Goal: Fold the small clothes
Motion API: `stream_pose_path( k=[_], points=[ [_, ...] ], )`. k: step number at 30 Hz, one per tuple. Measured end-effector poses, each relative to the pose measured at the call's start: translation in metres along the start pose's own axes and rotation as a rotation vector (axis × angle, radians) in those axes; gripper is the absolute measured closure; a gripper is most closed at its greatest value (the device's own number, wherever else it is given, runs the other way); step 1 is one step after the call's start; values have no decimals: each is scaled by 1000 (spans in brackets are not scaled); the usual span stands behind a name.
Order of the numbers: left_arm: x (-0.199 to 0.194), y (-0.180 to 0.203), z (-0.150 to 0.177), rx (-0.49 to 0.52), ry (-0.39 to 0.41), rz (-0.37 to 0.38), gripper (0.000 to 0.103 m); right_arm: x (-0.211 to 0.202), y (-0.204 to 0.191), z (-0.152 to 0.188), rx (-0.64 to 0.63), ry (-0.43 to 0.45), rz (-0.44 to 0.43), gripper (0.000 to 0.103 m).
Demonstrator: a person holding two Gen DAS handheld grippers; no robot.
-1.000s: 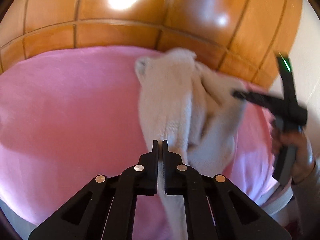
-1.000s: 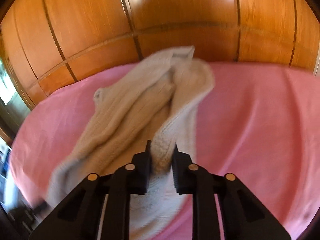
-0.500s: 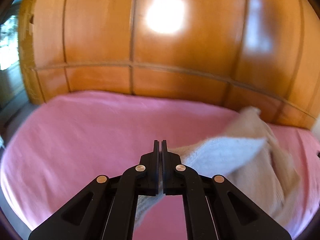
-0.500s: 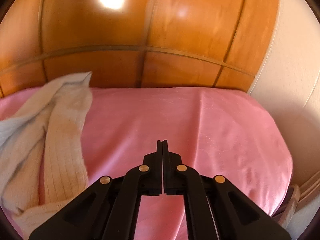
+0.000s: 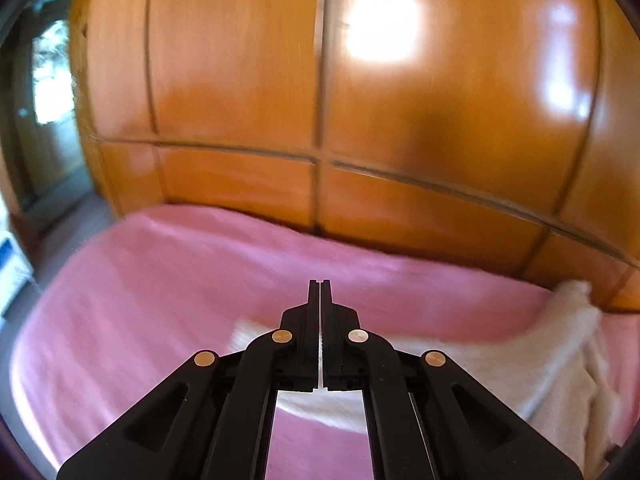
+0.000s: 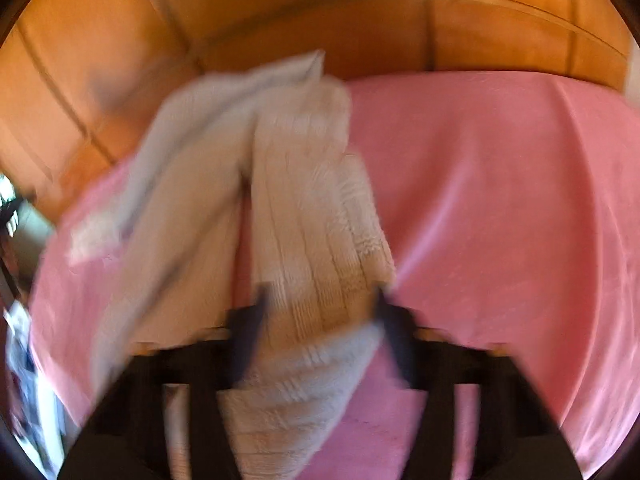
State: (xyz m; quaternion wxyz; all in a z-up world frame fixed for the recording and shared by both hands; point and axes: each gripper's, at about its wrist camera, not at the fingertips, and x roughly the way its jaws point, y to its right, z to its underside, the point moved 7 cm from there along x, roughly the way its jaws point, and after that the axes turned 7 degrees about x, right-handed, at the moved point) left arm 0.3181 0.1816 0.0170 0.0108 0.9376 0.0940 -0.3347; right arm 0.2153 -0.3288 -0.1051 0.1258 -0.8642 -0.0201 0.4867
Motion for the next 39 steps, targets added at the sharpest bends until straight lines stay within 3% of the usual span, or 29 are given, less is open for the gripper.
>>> stream_pose_path(
  k=[1, 2, 3, 4, 8, 10, 11, 12, 13, 14, 15, 20, 23, 24, 25, 26, 27, 28, 30, 31, 36, 37, 38, 39],
  points=[
    [-1, 8, 10, 12, -17, 31, 96, 1, 3, -1, -30, 7, 34, 103],
    [-3, 18, 26, 30, -33, 71, 89, -2, 11, -7, -50, 28, 80, 103],
    [-3, 26, 35, 43, -43, 98, 70, -6, 19, -11, -63, 51, 123, 103],
    [-5, 38, 50, 65, -58, 138, 59, -12, 34, -19, -80, 84, 182, 103],
    [-1, 84, 104, 98, -161, 285, 59, -36, 112, -60, -51, 169, 455, 103],
    [7, 102, 122, 77, -224, 378, 59, -45, 147, -73, 13, 177, 506, 103],
    [9, 114, 133, 67, -252, 425, 59, -48, 154, -75, 50, 157, 474, 103],
    [10, 122, 139, 61, -259, 442, 59, -52, 161, -77, 114, 149, 406, 95],
    [11, 131, 145, 52, -266, 465, 59, -56, 162, -75, 150, 151, 353, 57],
    [13, 140, 149, 32, -283, 497, 59, -59, 157, -71, 166, 163, 310, 39],
    [13, 145, 150, 12, -295, 521, 59, -58, 150, -69, 169, 174, 281, 30],
    [15, 178, 158, -59, -340, 618, 59, -31, 94, -40, 226, 76, -15, 30],
    [15, 187, 159, -64, -351, 632, 59, -6, 46, -12, 219, -30, -176, 30],
    [17, 190, 159, -69, -357, 640, 59, 2, 32, -2, 209, -74, -221, 33],
    [19, 192, 160, -73, -361, 648, 59, 9, 20, 6, 181, -106, -232, 44],
    [21, 193, 160, -76, -365, 653, 59, 13, 13, 16, 135, -126, -207, 56],
    [24, 195, 160, -81, -368, 655, 59, 16, 6, 23, 61, -130, -156, 84],
    [26, 196, 159, -86, -366, 660, 59, 15, 6, 25, 9, -115, -116, 90],
    [27, 196, 156, -83, -368, 671, 63, 3, 17, 15, -41, -62, -38, 92],
    [27, 195, 157, -79, -368, 679, 68, -6, 30, 6, -70, -8, 48, 93],
    [30, 191, 159, -81, -374, 695, 72, -42, 111, -54, -112, 161, 422, 92],
    [31, 191, 159, -97, -378, 702, 72, -45, 129, -69, -96, 180, 479, 87],
    [32, 191, 159, -107, -381, 702, 72, -46, 140, -77, -71, 188, 507, 79],
    [33, 191, 160, -117, -385, 702, 72, -49, 147, -83, -49, 209, 530, 47]
  ],
)
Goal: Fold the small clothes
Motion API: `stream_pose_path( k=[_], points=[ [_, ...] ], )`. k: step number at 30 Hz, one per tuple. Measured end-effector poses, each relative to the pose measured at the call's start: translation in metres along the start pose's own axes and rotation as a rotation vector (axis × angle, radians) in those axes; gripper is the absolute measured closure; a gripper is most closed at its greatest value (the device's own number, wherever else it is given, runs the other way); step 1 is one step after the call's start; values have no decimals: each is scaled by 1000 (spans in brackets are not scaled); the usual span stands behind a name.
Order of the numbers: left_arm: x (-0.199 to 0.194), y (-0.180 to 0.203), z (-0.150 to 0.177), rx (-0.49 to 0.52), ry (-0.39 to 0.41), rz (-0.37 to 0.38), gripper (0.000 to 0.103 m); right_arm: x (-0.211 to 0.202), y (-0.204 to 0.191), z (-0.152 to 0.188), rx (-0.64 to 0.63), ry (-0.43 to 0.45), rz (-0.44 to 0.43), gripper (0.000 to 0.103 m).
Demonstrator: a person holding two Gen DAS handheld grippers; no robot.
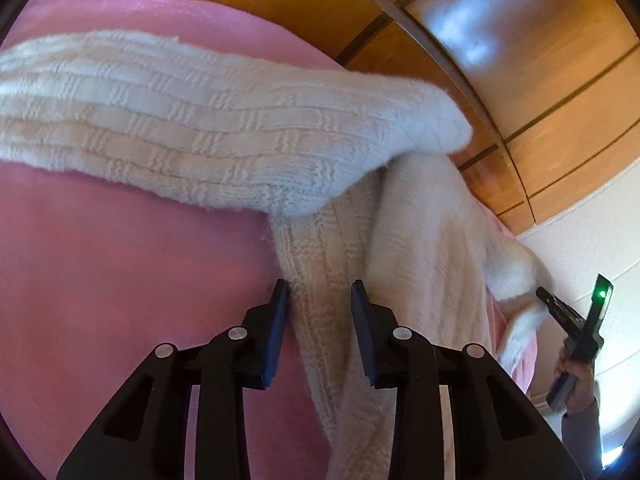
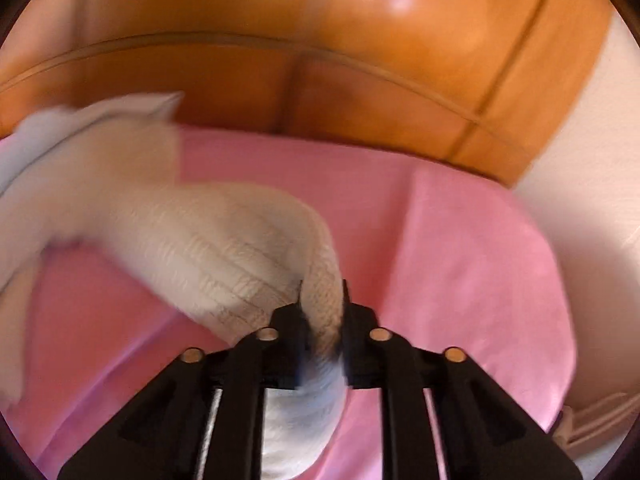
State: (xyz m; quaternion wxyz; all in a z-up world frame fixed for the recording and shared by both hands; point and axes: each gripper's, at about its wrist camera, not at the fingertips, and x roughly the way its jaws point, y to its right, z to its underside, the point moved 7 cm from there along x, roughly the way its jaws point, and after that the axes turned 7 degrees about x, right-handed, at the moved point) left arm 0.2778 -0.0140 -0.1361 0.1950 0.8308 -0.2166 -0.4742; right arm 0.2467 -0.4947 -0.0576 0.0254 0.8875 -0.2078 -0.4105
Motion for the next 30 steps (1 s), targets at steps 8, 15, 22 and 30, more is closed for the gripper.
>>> stream_pose_path(
  k=[8, 15, 22, 30],
  points=[
    [6, 10, 6, 3, -14, 22, 90, -47, -121, 35, 113, -115, -554, 29],
    [-14, 18, 5, -14, 42, 53, 95, -101, -264, 104, 157, -403, -1060, 47],
    [-37, 24, 6, -9, 71, 41, 97, -109, -277, 97, 152, -294, -995, 97],
    [-115, 24, -6, 66, 114, 30, 98, -140, -136, 55, 197, -23, -752, 98]
  ],
)
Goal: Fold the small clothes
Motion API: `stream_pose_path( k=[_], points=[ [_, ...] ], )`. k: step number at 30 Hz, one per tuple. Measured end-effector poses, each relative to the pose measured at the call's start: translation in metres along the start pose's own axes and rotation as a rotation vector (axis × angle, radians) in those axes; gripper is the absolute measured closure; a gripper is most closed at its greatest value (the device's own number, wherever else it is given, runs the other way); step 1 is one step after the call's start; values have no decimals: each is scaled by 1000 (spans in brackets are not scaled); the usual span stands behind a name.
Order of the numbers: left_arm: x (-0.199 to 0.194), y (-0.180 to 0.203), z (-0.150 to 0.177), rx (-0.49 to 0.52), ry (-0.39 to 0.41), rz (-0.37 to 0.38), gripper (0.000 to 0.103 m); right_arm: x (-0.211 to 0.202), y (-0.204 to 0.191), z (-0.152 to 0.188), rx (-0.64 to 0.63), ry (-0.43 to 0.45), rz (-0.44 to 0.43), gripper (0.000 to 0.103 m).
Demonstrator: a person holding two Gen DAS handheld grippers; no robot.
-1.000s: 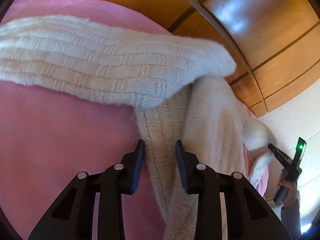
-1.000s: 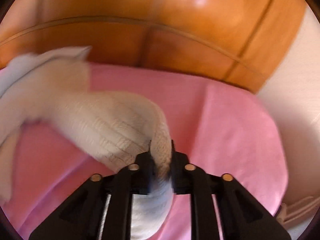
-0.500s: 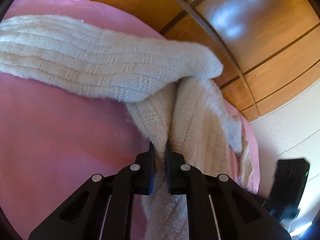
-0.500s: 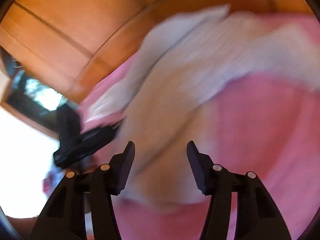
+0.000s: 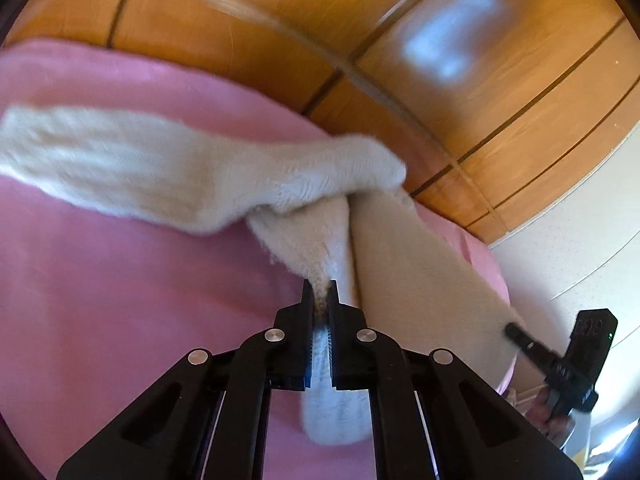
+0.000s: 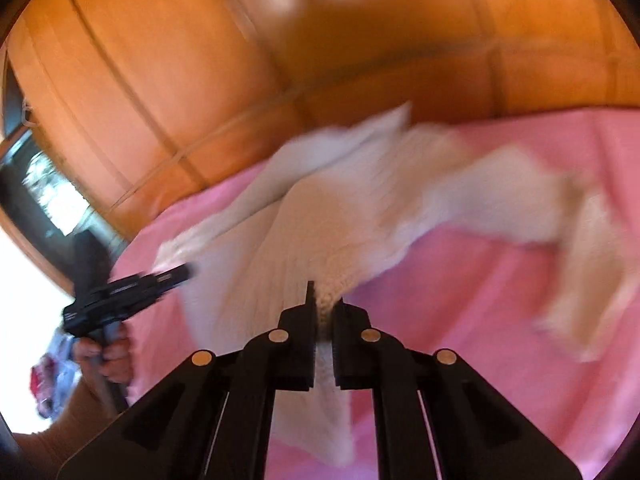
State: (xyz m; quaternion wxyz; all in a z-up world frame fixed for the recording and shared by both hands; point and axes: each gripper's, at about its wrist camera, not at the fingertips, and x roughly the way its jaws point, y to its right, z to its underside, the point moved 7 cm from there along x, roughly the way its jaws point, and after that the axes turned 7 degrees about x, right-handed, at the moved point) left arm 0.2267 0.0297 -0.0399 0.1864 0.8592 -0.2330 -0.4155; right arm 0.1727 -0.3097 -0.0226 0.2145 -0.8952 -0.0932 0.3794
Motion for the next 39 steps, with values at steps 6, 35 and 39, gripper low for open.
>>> stream_pose_path(
  k=[6, 35, 39],
  points=[
    [-29, -41, -9, -76, 35, -62, 98, 0, 89, -14, 72, 26, 235, 98],
    [-87, 26, 48, 86, 66, 56, 101, -70, 30, 18, -91, -20, -7, 97],
    [-128, 38, 54, 119, 64, 52, 101, -114, 4, 31, -117, 20, -74, 97]
  ],
)
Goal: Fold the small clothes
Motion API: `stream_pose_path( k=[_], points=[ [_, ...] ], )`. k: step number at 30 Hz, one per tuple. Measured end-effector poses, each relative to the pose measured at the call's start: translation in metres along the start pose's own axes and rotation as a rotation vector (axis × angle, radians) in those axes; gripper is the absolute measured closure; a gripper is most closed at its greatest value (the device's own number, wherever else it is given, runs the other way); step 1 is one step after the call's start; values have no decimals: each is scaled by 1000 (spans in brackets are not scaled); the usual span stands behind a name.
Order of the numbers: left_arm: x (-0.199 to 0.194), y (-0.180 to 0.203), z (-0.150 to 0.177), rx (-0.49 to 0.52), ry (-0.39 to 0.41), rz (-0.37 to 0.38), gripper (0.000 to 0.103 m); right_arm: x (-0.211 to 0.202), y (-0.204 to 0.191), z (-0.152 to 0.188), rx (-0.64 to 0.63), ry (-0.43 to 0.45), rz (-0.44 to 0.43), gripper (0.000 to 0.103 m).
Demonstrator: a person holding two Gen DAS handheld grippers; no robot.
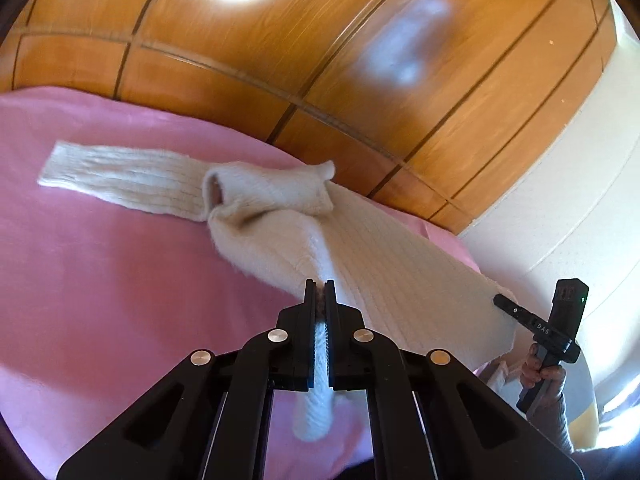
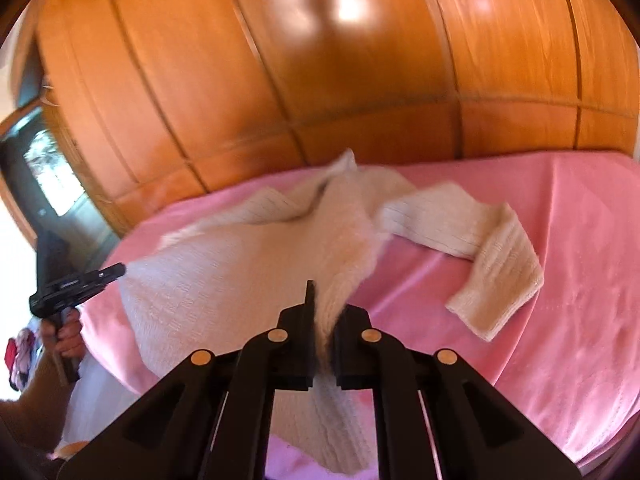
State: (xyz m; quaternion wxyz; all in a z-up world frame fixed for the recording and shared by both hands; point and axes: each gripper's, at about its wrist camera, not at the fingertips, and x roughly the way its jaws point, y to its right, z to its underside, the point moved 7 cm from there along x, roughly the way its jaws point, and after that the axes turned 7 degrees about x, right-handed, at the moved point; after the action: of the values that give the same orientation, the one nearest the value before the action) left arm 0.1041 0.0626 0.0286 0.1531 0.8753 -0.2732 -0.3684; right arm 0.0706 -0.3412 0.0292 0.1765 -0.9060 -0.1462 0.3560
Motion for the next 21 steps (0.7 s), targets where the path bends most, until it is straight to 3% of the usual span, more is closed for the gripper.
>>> stream_pose_path(
  k=[4, 6, 9, 11, 12, 15, 21],
  points=[
    [-23, -10, 31, -2, -66, -87, 101, -7, 12, 48, 67, -73, -1, 97],
    [-29, -30, 55, -39, -112, -140, 101, 2, 29, 78, 99, -134, 45, 97],
    [-16, -59, 99, -83, -207, -218, 100, 25, 63, 123, 187, -228, 153, 97],
    [-6, -80, 121, -146, -233, -241, 100, 38, 74, 145, 228, -293, 152, 97],
    [-3, -89, 128, -191, -227, -234, 99, 41, 76, 150, 241, -314, 140, 92],
    [4, -97, 143, -283, -219, -178, 65, 41, 90, 146, 246, -283, 213, 37],
    [15, -68, 147, -291, -160, -53, 46, 65, 109, 129, 290, -242, 220, 36]
  ],
)
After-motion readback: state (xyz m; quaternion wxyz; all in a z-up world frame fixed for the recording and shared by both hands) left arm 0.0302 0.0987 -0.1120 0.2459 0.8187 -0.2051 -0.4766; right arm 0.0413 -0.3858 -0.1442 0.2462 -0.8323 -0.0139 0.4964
